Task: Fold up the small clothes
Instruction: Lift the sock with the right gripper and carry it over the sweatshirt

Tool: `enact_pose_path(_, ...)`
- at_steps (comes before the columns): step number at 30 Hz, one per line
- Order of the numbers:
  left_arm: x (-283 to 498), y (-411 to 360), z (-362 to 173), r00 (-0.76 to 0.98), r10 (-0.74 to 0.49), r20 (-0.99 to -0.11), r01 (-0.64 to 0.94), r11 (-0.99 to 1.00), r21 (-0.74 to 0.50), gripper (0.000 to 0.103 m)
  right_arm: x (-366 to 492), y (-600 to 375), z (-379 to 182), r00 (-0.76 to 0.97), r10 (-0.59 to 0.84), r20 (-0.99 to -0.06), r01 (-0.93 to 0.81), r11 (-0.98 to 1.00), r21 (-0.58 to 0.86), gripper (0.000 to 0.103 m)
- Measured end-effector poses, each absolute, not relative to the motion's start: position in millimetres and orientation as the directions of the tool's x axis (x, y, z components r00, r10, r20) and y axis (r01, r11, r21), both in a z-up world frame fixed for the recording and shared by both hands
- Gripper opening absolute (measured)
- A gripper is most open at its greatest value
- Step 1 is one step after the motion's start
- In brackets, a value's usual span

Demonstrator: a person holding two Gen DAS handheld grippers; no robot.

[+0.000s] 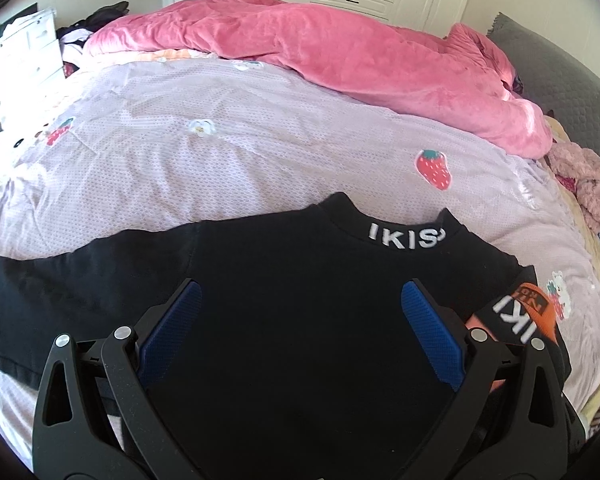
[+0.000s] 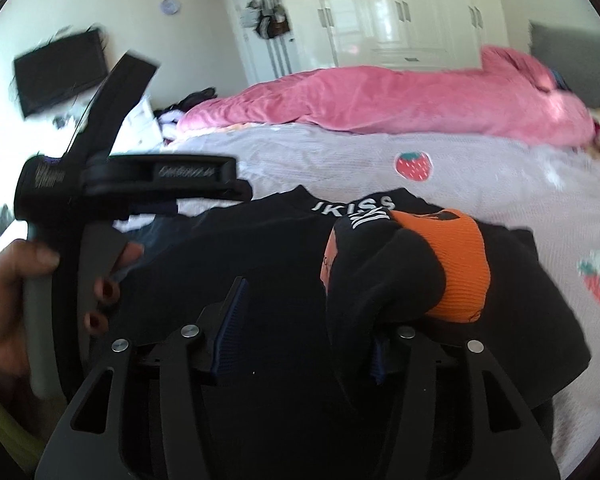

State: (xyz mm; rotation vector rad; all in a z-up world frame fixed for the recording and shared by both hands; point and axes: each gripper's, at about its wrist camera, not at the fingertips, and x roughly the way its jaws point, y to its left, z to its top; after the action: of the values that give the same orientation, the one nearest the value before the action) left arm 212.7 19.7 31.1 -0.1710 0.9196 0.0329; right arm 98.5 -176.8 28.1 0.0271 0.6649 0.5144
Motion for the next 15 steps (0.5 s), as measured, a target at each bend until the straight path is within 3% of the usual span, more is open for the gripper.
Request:
enact_pose_path(4,213.8,31.9,32.2,0.607,-0.026,-0.794,-0.132,0.982,-0.132,0.094,86.6,-148.8,19.1,0.679,0.355,-0.643,-0.491,0.870,-0.039,0.052)
enact_pose_path(8,212.6,39.2,32.2,0.602,-0.025,-0.798,-0.142,0.980,-0.138,0.094,79.6,-141.7,13.0,0.673,0.333,-0.660,-0.518,0.850,-0.099,0.052)
enact_pose_path(11,211.2,41.2,32.2,0.599,-0.032,-0.800,-0.135,0.981,-0.140,0.094,68.9,-138.1,15.6,0.729,0.273,-0.627,-0.503,0.835,-0.222,0.052)
enact_pose_path(15,209.5,44.6,29.7,0.588,-0.043,-0.808,-0.130,0.981,-0.147,0.094,57.0,-140.2,18.7,0.731,0.308,-0.609,-0.542,0.804,-0.243,0.053)
